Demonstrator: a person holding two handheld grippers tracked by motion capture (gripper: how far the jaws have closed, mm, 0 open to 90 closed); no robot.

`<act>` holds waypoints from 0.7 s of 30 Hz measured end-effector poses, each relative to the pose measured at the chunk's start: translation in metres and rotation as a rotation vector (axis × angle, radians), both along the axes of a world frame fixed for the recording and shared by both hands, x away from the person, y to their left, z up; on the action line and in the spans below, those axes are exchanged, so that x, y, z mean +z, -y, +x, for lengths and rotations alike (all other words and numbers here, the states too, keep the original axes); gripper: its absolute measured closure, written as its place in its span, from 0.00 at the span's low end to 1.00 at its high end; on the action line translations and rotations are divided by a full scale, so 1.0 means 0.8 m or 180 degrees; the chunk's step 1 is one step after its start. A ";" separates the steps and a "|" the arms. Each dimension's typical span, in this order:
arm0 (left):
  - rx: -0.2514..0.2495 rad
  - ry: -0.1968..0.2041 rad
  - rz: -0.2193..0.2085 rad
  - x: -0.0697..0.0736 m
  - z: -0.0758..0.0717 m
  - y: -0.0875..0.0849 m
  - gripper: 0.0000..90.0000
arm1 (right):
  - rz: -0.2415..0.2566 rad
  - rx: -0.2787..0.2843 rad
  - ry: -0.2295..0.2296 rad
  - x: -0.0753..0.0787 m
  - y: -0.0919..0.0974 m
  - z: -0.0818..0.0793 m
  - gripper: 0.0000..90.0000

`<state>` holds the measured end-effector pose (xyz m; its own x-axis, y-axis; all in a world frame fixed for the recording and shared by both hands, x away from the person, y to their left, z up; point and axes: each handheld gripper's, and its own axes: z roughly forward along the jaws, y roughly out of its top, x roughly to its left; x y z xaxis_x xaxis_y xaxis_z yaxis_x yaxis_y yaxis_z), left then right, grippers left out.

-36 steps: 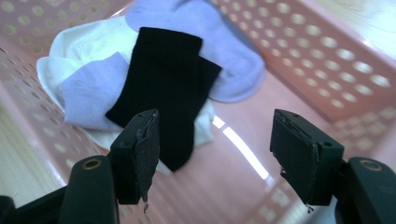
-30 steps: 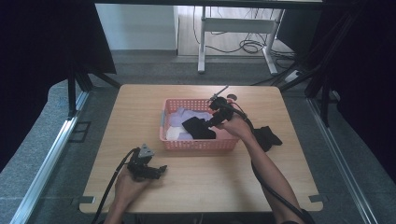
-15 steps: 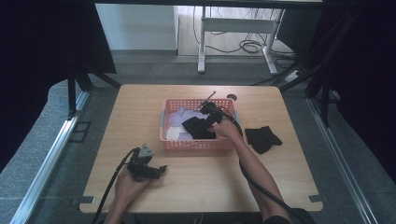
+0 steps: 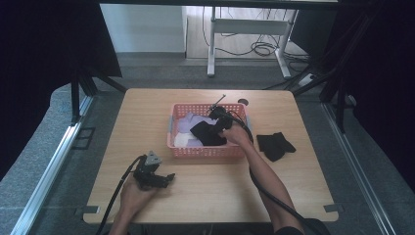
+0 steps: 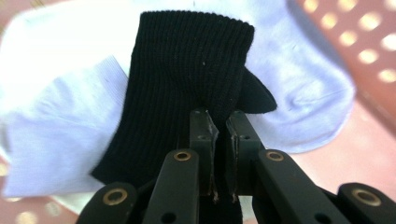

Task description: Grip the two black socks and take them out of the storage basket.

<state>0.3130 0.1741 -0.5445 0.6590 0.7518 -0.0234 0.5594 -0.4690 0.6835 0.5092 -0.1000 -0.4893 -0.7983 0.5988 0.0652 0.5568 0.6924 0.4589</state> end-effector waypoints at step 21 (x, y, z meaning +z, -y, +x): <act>0.0004 -0.0002 -0.0001 0.000 0.000 0.000 0.14 | 0.0343 -0.0039 0.0308 0.097 0.025 -0.016 0.92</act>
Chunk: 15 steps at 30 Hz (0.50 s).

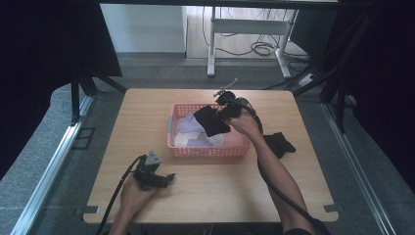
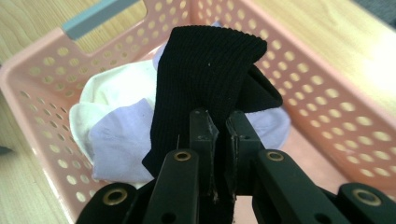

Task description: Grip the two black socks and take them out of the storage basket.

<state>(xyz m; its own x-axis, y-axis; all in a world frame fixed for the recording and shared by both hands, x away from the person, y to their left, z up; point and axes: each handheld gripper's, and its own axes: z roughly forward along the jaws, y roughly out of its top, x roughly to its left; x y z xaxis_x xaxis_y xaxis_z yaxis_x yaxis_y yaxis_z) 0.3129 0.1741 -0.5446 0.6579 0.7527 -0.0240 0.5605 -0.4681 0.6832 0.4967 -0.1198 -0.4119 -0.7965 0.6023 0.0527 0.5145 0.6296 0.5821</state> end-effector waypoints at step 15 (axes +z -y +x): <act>-0.0003 0.0009 0.0004 0.000 0.000 0.000 0.14 | 0.0087 -0.0126 0.0213 0.058 0.033 -0.014 0.92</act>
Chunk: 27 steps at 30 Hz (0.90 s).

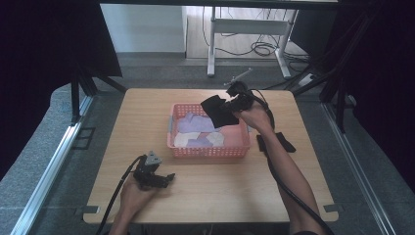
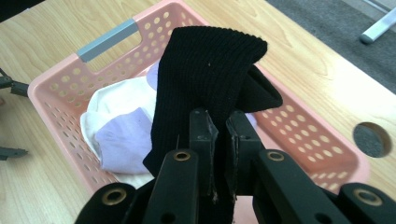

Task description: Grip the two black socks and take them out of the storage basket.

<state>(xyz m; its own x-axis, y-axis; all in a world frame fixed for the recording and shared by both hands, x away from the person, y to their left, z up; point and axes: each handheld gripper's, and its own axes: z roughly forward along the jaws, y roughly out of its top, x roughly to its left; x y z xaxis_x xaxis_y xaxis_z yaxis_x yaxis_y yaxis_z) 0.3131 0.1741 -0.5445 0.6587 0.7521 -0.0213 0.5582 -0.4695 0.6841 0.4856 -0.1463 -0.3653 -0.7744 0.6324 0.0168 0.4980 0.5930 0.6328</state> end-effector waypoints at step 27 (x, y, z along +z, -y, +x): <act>0.0002 0.0003 -0.0008 0.000 0.000 0.000 0.14 | -0.0044 -0.0515 0.0203 0.030 0.108 -0.015 0.92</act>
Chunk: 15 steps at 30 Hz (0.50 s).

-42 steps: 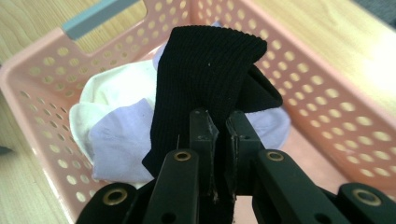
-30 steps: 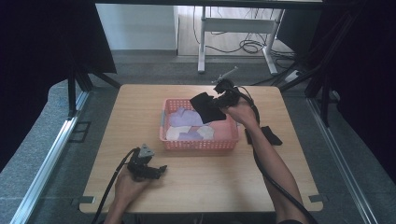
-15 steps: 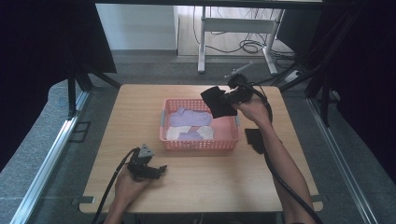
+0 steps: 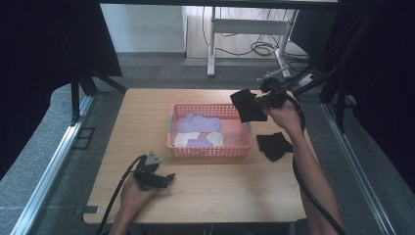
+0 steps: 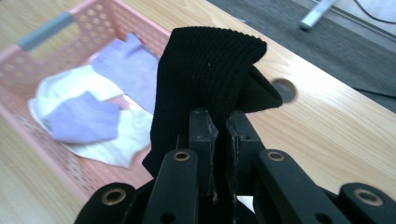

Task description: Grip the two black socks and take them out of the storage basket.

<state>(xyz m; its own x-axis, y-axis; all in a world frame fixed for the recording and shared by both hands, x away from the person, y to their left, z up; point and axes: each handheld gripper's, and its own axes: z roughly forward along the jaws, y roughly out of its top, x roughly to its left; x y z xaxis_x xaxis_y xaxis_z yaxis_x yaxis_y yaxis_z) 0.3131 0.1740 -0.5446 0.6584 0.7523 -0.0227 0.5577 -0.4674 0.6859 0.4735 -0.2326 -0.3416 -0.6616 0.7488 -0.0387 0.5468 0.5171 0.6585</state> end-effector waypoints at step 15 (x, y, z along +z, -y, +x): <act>-0.0005 -0.0013 0.0010 0.000 0.000 0.000 0.14 | -0.0042 -0.0388 -0.0035 -0.015 0.073 -0.010 0.92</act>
<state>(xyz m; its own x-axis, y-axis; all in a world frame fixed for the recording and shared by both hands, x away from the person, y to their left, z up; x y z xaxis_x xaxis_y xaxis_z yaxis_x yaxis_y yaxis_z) 0.3130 0.1741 -0.5443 0.6595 0.7513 -0.0232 0.5598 -0.4704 0.6821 0.4657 -0.2908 -0.3538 -0.5663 0.8231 -0.0423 0.6131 0.4550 0.6458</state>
